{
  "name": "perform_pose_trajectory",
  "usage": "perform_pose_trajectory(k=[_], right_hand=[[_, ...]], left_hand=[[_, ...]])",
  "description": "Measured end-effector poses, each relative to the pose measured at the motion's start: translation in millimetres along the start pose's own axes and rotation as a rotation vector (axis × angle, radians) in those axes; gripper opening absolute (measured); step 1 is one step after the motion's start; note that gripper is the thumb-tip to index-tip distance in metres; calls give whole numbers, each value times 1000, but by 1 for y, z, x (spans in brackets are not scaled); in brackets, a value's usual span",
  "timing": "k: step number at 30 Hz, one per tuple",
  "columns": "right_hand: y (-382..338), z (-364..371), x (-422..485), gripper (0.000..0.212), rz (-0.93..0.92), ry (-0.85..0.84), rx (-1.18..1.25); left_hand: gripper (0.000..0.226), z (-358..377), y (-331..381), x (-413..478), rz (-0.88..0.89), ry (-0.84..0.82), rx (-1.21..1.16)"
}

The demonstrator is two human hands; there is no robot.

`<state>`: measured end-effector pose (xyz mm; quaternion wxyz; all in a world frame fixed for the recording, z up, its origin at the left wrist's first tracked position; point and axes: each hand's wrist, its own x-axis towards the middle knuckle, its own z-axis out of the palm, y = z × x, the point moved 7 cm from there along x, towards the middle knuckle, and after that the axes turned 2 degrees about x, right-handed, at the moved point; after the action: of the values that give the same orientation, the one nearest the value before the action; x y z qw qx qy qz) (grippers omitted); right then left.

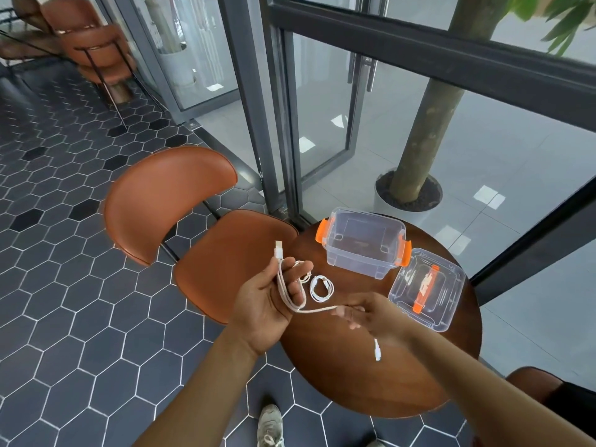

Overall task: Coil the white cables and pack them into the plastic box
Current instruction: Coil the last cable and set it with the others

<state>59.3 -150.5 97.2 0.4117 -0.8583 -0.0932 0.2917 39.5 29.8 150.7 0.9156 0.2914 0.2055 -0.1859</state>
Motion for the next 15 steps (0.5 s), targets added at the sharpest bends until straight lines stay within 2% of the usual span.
perform_pose_trajectory(k=[3,8,15], right_hand=[[2,-11,13,21,57,-24,-76],[-39,-39,32,28,70,62,-71],[-93,-40,27,20,63,-120,-95]], left_hand=[[36,3,-3,-2,-34,-66,78],[46,6,-23,-7,-163,-140,251],[41,-1,-38,-13,-303,-185,833]])
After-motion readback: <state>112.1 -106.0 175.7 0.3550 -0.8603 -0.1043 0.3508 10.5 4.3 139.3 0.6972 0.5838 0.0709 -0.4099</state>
